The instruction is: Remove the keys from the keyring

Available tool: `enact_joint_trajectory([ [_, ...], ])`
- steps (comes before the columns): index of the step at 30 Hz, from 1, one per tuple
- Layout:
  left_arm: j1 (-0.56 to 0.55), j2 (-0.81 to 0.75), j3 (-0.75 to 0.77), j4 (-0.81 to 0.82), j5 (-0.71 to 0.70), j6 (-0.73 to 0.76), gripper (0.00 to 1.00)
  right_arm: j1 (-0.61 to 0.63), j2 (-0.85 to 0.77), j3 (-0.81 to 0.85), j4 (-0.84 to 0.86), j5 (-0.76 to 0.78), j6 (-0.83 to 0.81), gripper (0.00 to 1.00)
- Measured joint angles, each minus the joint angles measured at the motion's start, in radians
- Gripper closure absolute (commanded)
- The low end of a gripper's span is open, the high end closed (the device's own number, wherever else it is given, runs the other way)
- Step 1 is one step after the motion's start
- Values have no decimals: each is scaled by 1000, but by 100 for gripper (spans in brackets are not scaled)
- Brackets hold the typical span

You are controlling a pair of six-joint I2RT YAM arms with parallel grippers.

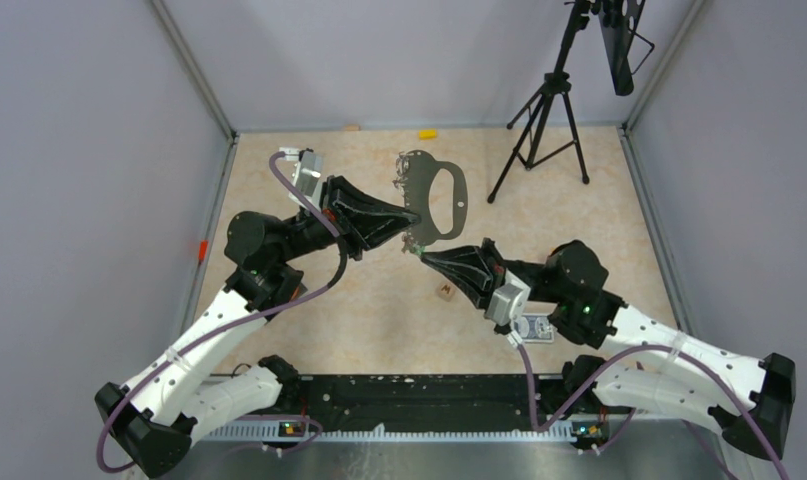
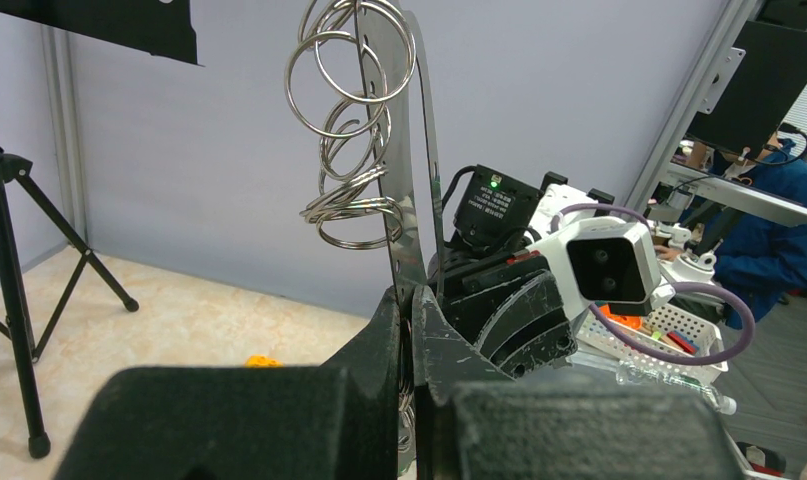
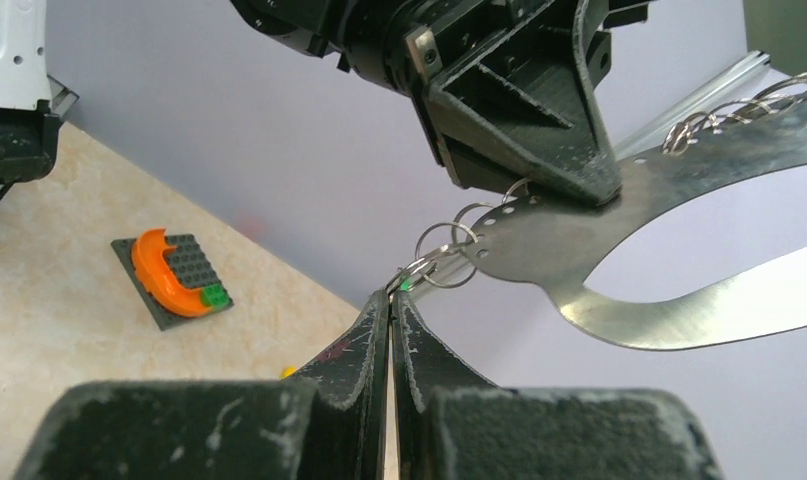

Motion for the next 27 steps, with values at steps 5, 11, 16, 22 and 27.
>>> enact_joint_trajectory([
  [5,0,0,0,0,2,0,100,0,0,29,-18,-1,-29,100],
  [11,0,0,5,-9,13,0,100,0,0,54,-61,-11,-63,100],
  [16,0,7,28,-18,31,-4,100,0,-6,80,-115,-16,-109,100],
  [22,0,11,37,-16,44,-14,100,0,-35,86,-157,-17,-151,100],
  [27,0,11,42,-14,53,-19,100,0,-53,87,-168,-21,-165,100],
])
